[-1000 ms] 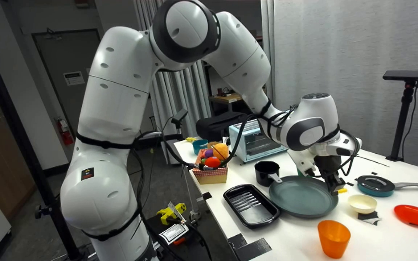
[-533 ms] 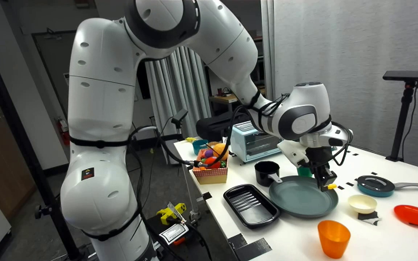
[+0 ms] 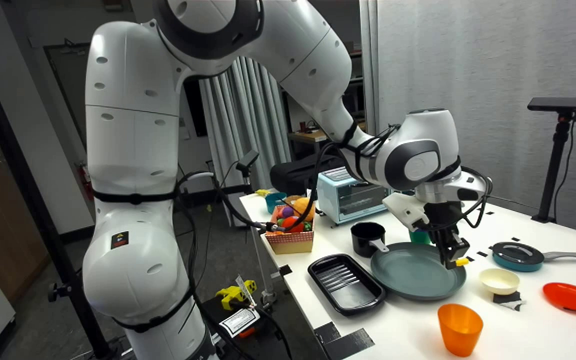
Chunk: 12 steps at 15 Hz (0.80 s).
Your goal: Put the yellow thing in the orange cup then put pour its contents on the plate
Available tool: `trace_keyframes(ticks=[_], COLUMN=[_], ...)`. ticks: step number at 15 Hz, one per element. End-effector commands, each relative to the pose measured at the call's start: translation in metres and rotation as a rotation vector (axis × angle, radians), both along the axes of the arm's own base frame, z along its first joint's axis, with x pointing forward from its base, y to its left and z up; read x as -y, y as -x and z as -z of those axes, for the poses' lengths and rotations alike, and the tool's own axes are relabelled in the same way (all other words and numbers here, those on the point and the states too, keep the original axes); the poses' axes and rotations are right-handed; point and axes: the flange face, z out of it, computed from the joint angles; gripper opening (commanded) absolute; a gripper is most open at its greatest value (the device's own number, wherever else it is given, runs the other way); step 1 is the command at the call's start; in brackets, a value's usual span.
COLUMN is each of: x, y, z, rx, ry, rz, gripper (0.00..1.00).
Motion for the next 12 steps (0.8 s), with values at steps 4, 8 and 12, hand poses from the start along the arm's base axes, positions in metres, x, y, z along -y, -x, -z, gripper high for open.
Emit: trace_keyframes(ticks=[4,8,12], x=[0.037,0.054,0.059], y=[0.041,0.054,0.061], z=[0.011,0.021,0.029], rx=[-0.079,-0.117,-0.15], ry=[0.025,0.02,0.036], rz=[0.047,0.076,0.091], gripper=[0.04,0.04,0.04])
